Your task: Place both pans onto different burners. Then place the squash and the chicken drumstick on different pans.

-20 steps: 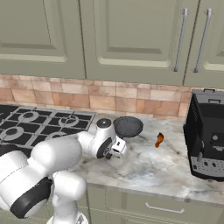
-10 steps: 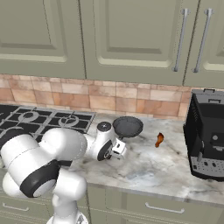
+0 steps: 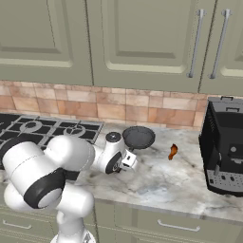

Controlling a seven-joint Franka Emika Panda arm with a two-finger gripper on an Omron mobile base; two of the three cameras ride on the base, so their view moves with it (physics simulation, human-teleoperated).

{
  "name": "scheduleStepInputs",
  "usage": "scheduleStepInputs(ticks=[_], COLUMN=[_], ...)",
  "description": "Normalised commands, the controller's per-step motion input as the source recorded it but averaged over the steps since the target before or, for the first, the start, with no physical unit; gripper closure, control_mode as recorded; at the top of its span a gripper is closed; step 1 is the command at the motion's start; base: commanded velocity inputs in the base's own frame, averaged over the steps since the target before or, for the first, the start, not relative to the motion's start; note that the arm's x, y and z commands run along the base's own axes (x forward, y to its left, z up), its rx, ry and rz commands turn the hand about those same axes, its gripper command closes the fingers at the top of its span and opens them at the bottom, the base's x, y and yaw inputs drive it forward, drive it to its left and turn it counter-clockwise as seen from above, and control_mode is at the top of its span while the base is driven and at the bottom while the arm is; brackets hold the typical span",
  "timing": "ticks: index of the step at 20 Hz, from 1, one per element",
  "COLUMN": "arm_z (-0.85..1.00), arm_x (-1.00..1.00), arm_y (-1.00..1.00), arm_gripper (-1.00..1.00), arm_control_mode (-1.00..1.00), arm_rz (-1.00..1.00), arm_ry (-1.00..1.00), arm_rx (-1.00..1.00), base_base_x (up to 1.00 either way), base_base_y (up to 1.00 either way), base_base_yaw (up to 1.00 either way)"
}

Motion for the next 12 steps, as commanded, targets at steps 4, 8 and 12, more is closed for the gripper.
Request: scheduleStepInputs(ticks=[4, 8, 12], arm_z=[0.00, 0.07, 0.21], arm_x=[0.00, 0.00, 0.00], arm_y=[-0.01, 0.00, 0.00], arm_gripper=[1.00, 1.00, 1.00], arm_control_mode=[-1.00, -1.00, -1.00], arm_rz=[0.00, 0.00, 0.02], arm_ry=[0.01, -0.06, -0.18], arm_rx=[0.00, 0.00, 0.00], base_base_x=[0.00, 0.00, 0.00], base_base_y=[0.00, 0.00, 0.00], base_base_yaw=[0.00, 0.00, 0.00])
